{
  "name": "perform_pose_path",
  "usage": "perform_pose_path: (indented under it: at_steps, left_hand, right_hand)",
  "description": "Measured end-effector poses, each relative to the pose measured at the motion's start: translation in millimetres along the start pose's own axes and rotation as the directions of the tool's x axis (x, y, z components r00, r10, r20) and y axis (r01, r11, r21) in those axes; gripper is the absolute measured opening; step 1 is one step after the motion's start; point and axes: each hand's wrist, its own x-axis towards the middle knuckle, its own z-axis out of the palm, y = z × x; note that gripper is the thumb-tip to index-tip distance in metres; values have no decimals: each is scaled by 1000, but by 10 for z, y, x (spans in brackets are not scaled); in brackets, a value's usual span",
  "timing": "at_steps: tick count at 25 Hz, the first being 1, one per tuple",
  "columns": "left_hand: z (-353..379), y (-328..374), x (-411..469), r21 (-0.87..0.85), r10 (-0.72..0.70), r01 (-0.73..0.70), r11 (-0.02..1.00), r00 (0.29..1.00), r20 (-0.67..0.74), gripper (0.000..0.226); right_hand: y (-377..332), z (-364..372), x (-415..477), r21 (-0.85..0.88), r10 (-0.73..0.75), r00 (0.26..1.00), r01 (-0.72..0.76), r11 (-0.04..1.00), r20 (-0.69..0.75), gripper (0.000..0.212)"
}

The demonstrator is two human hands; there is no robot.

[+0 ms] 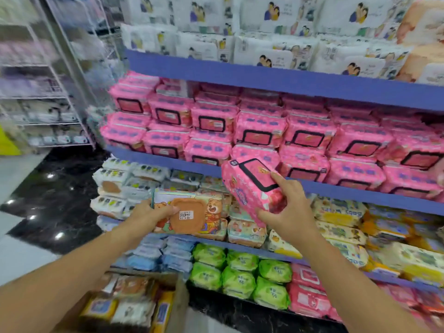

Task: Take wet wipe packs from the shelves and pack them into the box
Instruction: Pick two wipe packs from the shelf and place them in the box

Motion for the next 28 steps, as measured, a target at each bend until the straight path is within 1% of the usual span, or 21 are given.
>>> perform_pose_path:
  at_steps: [1, 2, 3, 4, 5, 7, 9, 11, 12, 14, 17, 18, 20, 24, 26, 28]
  left_hand:
    - [-267, -197, -45, -6, -54, 54, 999, 997, -48, 61]
    - [-535, -382, -111, 0, -96, 96, 995, 992, -78, 67]
    - [-776, -577, -155, -15, -117, 116, 993, 990, -74, 55]
    - [-1020, -793, -175, -23, -142, 140, 990, 986, -83, 38]
    - [-1227, -1008, -165, -21, -172, 171, 985, 978, -114, 28]
    - [-1638, -1452, -118, -33, -238, 237, 971, 953, -187, 26]
    - [-2079, -1958, 13, -45, -312, 310, 950, 929, -198, 27]
    - [-2445, -2467, 204, -30, -391, 392, 919, 904, -173, 33]
    - [-2618, -2722, 316, -1, -410, 414, 910, 902, -137, 37]
    - [-2898, -3133, 495, 60, -439, 445, 894, 894, -84, 36]
    - [-3144, -3809, 818, 122, -468, 469, 875, 883, -42, 21]
    - [-3182, -4028, 947, 147, -471, 469, 871, 882, -24, 19]
    - [-3209, -4545, 1232, 190, -507, 497, 847, 862, 5, 21]
    - [-3057, -5520, 1737, 247, -574, 552, 796, 818, 22, 29]
    - [-2959, -5948, 1998, 297, -589, 561, 773, 808, 5, 34]
    - [-2902, -6289, 2215, 310, -604, 582, 752, 797, -30, 31]
  right_hand:
    - [-101, 250, -43, -8, 20, 998, -19, 1000, 61, 88]
    - [-164, 517, -86, -24, 37, 993, -35, 999, 114, 89]
    - [-205, 789, -137, -44, 44, 988, -38, 998, 151, 92]
    - [-233, 1064, -197, -60, 42, 983, -32, 998, 181, 95]
    - [-242, 1303, -260, -64, 45, 976, -32, 997, 212, 96]
    - [-258, 1859, -397, -74, 81, 954, -62, 995, 290, 94]
    - [-228, 2532, -585, -127, 139, 929, -100, 987, 344, 93]
    - [-151, 3239, -812, -157, 189, 905, -138, 978, 381, 96]
    - [-111, 3582, -923, -163, 209, 888, -154, 975, 409, 96]
    - [-7, 4177, -1122, -187, 239, 844, -168, 968, 480, 94]
    - [303, 4895, -1405, -249, 294, 789, -184, 951, 539, 89]
    - [449, 5130, -1491, -269, 310, 767, -185, 945, 561, 88]
    - [781, 5586, -1621, -331, 343, 711, -162, 930, 614, 91]
    - [1423, 6341, -1705, -387, 336, 607, -50, 921, 720, 96]
    - [1720, 6730, -1712, -405, 325, 584, 6, 914, 744, 97]
    - [1958, 7122, -1703, -399, 295, 566, 66, 914, 770, 99]
